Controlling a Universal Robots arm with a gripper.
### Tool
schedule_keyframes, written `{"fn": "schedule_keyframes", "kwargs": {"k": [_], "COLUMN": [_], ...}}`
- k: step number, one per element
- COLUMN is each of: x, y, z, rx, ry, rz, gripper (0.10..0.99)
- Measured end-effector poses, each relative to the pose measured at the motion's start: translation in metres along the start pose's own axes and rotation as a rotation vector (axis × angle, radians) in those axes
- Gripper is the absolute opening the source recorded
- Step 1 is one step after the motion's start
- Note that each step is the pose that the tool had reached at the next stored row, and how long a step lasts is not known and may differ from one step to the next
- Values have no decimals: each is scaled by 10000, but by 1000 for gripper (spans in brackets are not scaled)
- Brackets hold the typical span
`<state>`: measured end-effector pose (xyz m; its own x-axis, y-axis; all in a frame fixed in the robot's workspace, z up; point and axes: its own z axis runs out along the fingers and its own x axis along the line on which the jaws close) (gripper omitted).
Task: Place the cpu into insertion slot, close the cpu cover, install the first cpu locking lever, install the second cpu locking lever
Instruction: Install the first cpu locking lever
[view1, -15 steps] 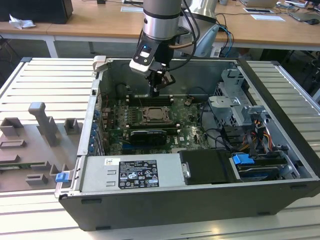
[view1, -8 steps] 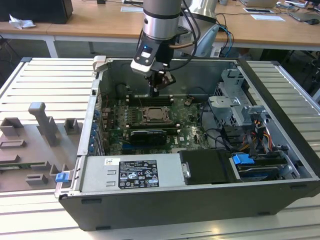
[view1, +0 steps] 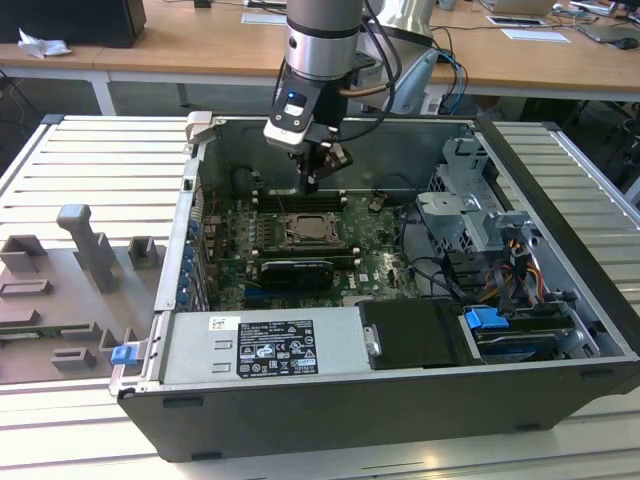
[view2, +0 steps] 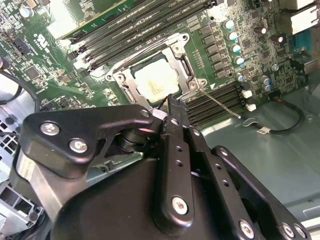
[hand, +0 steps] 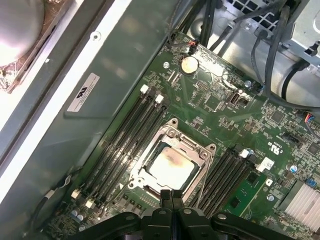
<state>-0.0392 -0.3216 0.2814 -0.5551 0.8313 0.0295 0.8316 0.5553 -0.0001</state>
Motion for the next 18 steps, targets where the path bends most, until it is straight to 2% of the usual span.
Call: {"fn": "schedule_keyframes", "kwargs": {"k": [6,9,18], "x": [0,0,0], "y": [0,0,0], "z": [0,1,20], "rx": [11,24,102], "ry": [-1,0,-1], "rz": [-373,-788,-3460], "gripper": [106,106,106]}}
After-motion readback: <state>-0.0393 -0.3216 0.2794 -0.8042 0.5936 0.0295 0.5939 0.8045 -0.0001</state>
